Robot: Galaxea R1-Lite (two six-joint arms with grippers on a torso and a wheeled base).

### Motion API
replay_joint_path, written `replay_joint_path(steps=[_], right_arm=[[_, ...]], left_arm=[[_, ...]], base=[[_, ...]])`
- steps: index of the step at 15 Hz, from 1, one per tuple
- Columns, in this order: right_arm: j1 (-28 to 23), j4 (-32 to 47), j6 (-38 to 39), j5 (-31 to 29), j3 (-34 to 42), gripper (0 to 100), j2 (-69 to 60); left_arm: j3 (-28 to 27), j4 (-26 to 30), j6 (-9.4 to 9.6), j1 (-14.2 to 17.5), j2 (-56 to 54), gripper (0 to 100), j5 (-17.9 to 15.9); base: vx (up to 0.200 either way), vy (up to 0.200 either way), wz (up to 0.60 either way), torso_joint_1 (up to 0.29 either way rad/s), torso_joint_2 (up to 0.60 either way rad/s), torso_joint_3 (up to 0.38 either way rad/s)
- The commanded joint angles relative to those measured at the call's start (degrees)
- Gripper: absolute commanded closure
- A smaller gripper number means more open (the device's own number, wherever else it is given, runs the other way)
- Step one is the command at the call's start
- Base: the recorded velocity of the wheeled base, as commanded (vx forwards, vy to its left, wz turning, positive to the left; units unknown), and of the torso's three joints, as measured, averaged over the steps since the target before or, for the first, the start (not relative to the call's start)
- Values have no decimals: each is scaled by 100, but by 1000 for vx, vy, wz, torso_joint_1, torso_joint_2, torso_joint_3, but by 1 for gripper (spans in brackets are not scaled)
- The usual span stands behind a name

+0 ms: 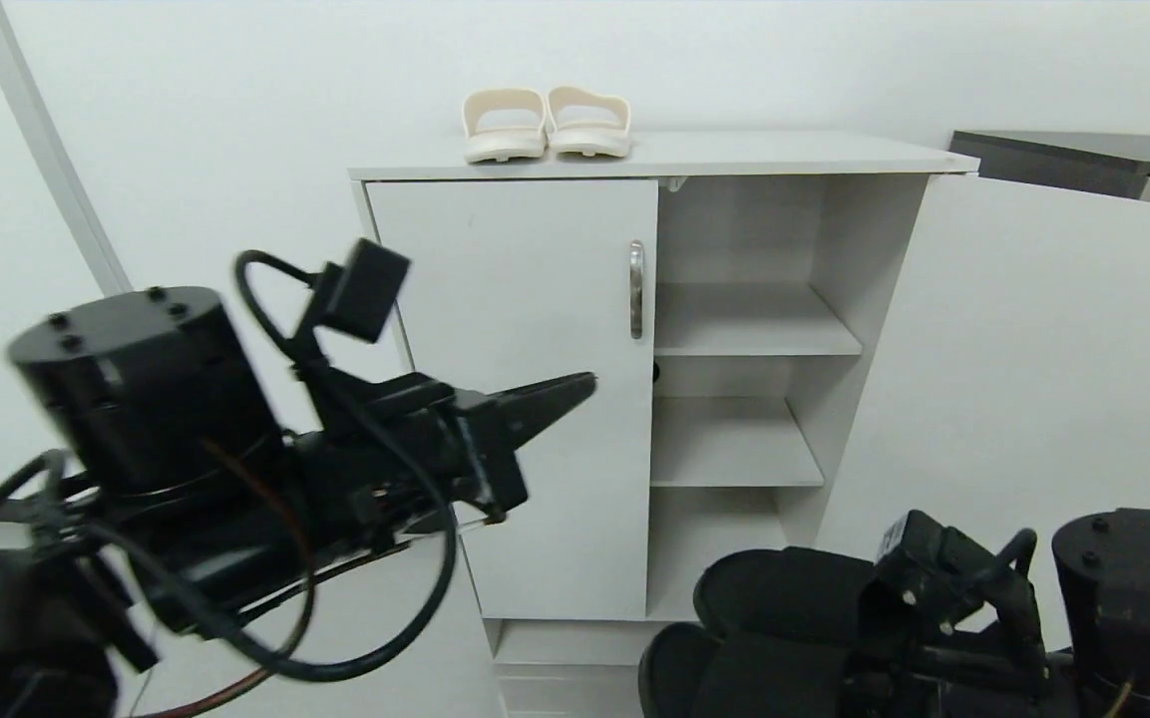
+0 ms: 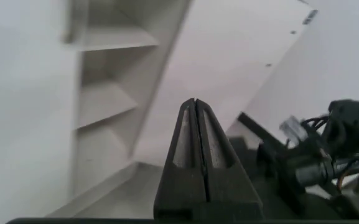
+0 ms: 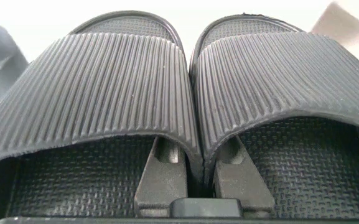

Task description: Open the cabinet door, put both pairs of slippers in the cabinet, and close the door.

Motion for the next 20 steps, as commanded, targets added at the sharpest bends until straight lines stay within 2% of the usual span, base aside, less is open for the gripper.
replay_joint_path(steps=[1,2,5,6,7,9,10,11,13,17,19,20], right_arm=[[-101,-88,129,-489,-248,100,448],[-83,-141,190,-718,-319,100,572],[-13,-650,560,-1280,-521,100,897],[5,-677,568,-1456,-538,100,958],[13,-677,568,-1561,-573,100,1011],[31,-694,577,-1605,-635,100,1108],[40,-694,577,-1605,-626,100,1116],[57,-703,577,-1623,-600,100,1125],[145,-703,568,-1728,-573,100,1116],[180,-703,577,-1816,-573,100,1134],[216,-703,568,-1825,-565,100,1143],[224,-703,568,-1825,-565,100,1143]], left_arm=[[1166,1006,335,704,-2368,100,801],[1262,1911,344,1003,-3220,100,1038],[1253,4020,722,1609,-4987,100,1434],[1262,4539,880,1811,-5435,100,1689],[1262,4882,942,2005,-5831,100,2067],[1297,5049,986,2321,-6349,100,2620],[1385,5093,1074,2567,-6508,100,2699],[1640,5102,1179,2980,-6754,100,2708],[2036,5102,1206,3393,-7061,100,2691],[2695,5102,1206,3481,-7562,100,2699],[3011,5102,1223,3868,-7852,100,2673],[3134,5102,1320,3886,-7993,100,2603]], base=[[0,0,0,0,0,0],[0,0,0,0,0,0],[0,0,0,0,0,0],[0,0,0,0,0,0],[0,0,0,0,0,0],[0,0,0,0,0,0],[0,0,0,0,0,0],[0,0,0,0,0,0],[0,0,0,0,0,0],[0,0,0,0,0,0],[0,0,0,0,0,0],[0,0,0,0,0,0]])
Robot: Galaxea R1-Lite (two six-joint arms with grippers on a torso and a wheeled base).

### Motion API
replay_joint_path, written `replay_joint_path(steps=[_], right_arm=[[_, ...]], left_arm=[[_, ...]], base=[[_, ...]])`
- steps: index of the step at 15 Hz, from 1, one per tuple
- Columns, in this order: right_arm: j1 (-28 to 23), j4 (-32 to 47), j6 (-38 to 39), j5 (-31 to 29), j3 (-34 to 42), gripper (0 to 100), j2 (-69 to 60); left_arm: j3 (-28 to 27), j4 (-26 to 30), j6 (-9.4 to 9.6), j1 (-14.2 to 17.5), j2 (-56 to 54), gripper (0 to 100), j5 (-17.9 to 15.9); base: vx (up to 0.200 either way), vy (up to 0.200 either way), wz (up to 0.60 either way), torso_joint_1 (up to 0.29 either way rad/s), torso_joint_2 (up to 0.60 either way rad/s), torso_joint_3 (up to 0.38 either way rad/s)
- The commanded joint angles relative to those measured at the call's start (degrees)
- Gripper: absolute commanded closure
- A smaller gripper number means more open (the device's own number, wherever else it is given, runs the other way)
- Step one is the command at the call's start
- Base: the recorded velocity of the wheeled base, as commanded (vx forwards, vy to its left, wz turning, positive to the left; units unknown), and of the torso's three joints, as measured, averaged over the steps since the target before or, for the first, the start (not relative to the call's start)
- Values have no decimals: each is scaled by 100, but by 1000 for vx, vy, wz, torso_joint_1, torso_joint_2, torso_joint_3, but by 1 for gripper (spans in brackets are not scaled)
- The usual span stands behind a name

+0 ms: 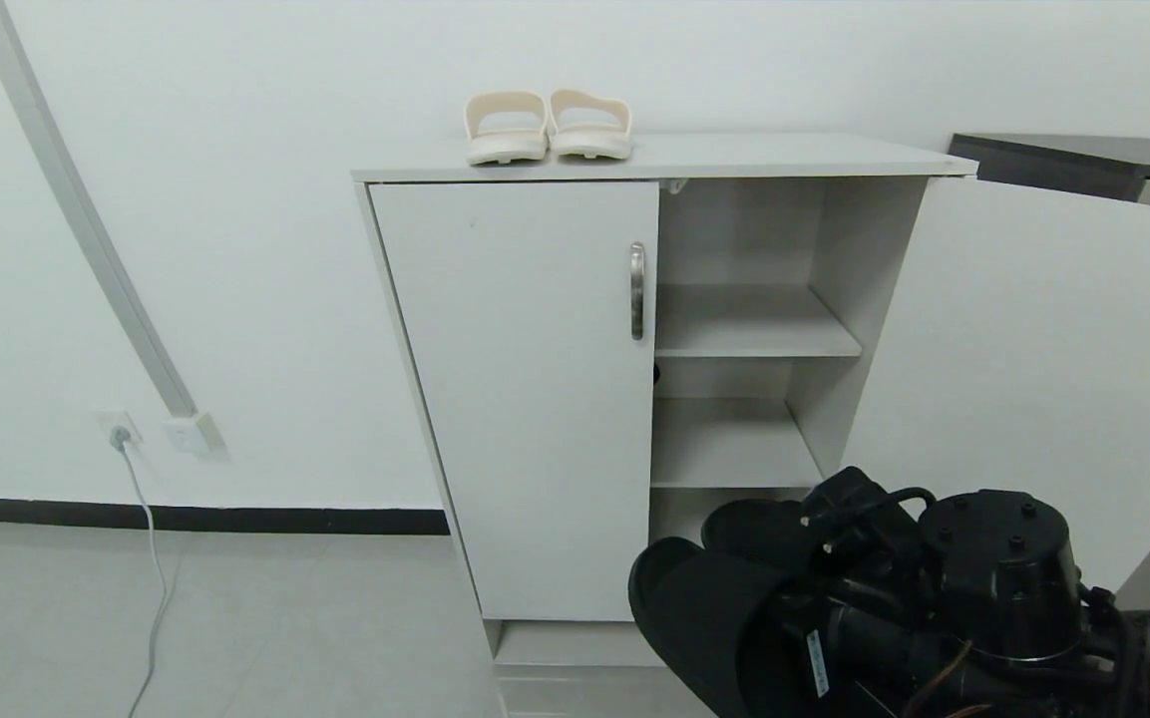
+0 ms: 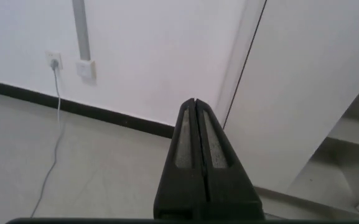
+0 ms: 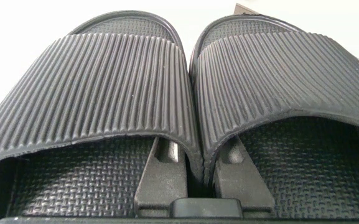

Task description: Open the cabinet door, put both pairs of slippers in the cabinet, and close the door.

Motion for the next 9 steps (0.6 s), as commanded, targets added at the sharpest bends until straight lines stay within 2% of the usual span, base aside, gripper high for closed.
replay_joint_path(steps=[1,3,6,7,8,9], right_arm=[[39,0,-1,1,9,100,7],[47,0,-1,1,17,100,51],[47,0,8,1,17,100,86],[47,0,8,10,9,100,121],[47,-26,8,10,9,100,139],[47,-61,8,10,9,100,191]], left_arm=[[322,1,115,99,-460,100,-161],[612,-8,238,20,-654,100,-416],[621,19,326,-68,-812,100,-794],[630,168,599,-68,-812,100,-1216],[630,212,792,-68,-812,100,-1655],[630,203,915,-68,-812,100,-1857]], base=[[0,0,0,0,0,0],[0,0,0,0,0,0],[0,0,0,0,0,0],[0,0,0,0,0,0],[0,0,0,0,0,0],[0,0,0,0,0,0]])
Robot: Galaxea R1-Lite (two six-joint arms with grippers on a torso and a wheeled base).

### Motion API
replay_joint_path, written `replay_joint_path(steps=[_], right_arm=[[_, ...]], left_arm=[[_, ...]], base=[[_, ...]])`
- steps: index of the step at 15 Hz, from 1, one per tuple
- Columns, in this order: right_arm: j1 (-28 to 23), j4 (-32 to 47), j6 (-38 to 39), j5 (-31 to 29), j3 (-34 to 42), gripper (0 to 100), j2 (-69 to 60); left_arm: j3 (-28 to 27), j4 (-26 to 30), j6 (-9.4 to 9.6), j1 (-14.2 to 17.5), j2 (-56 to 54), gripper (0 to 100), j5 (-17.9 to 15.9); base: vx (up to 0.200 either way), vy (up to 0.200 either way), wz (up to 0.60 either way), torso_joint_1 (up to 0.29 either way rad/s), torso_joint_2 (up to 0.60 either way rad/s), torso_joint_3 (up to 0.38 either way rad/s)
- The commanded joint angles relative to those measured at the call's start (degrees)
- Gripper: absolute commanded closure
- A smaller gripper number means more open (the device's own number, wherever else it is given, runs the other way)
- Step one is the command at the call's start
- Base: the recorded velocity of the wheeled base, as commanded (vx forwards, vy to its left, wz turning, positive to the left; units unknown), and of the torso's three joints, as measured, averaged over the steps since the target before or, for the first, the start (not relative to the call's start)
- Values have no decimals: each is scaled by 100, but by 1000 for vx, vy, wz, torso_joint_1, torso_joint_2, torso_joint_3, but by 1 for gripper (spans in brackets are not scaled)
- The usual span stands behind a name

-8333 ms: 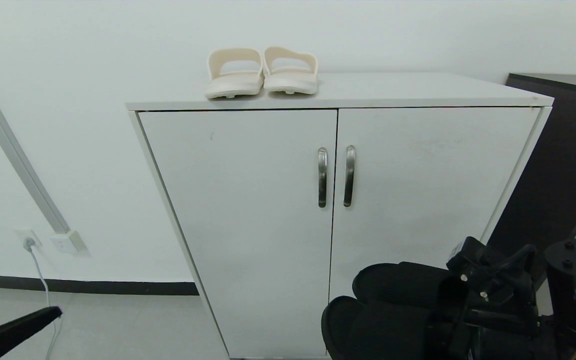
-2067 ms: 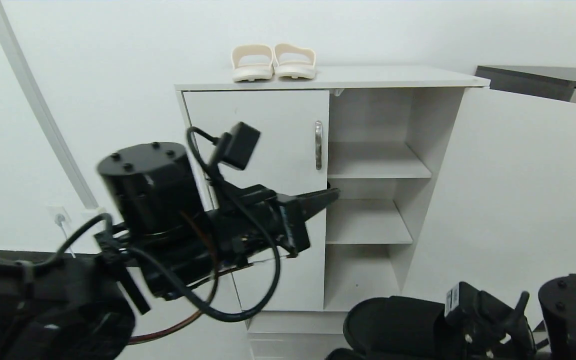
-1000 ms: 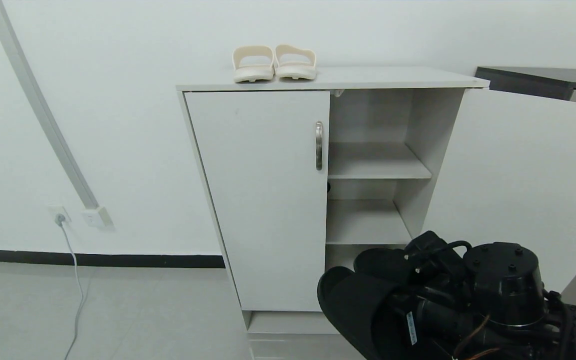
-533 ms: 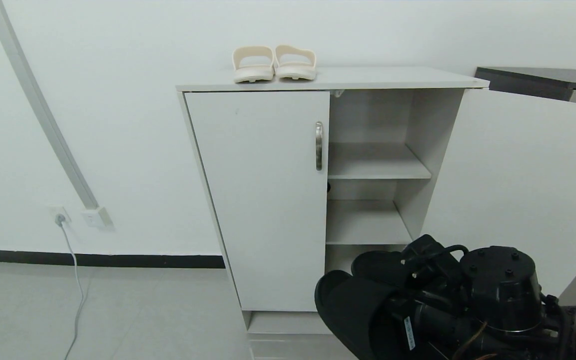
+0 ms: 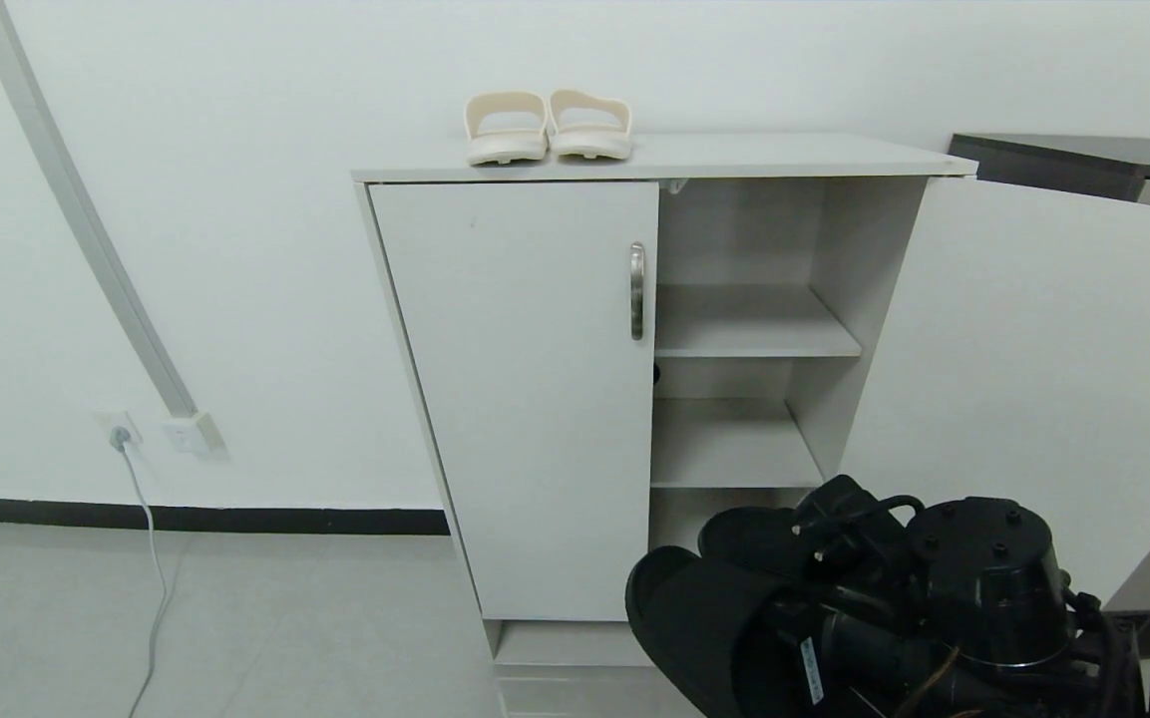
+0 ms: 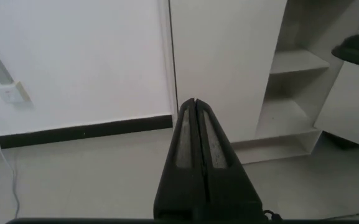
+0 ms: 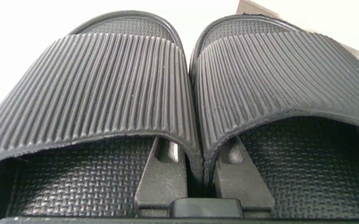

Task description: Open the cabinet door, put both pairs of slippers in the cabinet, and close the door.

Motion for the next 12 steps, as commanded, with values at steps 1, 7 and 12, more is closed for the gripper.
replay_joint_path(steps=[1,7,12], right_arm=[[2,-60,2,0,-7,100,95],[20,-991,221,-1591,-816,100,1325],[29,-991,424,-3348,-2117,100,2564]], left_arm=[[4,17,79,1,-29,100,-78],[4,17,-229,1,-29,100,10],[4,17,-220,1,-29,100,10]], base=[[0,0,0,0,0,0],[0,0,0,0,0,0],[0,0,0,0,0,0]])
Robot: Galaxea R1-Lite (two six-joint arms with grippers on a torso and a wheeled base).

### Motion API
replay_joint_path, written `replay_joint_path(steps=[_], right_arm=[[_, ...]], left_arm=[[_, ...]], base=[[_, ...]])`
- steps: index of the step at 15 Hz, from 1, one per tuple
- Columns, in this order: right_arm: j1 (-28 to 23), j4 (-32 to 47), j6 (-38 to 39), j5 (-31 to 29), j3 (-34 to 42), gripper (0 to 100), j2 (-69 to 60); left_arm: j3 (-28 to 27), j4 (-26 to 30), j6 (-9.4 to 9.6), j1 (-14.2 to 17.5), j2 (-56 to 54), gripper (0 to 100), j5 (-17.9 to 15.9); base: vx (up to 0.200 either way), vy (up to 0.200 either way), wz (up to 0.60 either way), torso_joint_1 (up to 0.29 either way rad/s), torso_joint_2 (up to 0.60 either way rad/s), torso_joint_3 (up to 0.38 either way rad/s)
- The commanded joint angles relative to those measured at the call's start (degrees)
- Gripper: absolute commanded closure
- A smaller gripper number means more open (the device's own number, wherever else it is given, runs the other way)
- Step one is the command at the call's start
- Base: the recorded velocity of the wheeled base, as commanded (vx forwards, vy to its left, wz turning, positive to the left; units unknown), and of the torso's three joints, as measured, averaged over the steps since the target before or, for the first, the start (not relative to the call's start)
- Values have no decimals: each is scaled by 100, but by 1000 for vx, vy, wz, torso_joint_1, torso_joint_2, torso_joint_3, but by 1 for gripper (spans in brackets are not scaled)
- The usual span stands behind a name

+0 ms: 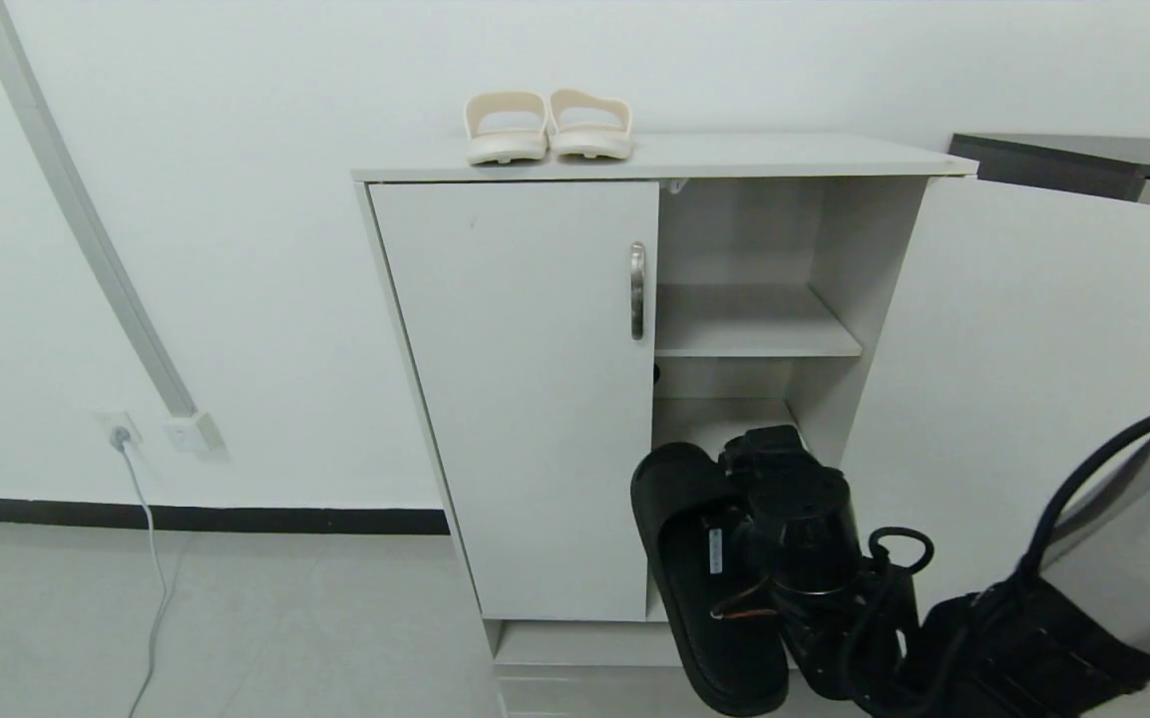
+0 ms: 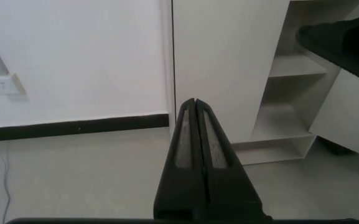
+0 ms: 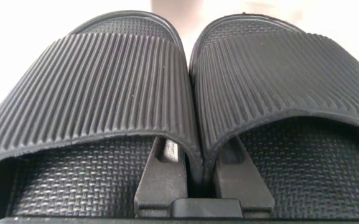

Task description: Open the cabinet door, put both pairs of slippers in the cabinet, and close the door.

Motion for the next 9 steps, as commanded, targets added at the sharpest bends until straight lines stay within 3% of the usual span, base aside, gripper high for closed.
replay_joint_path(steps=[1,8,9], right_arm=[[11,-8,14,-288,-454,100,605],[19,-17,14,-323,-384,100,614],[19,-17,14,-323,-384,100,614]], left_arm=[[1,0,-5,1,11,100,-1],[1,0,-22,1,11,100,8],[1,0,-31,1,11,100,8]], base=[[0,0,0,0,0,0],[0,0,0,0,0,0],[0,-200,0,2,2,2]])
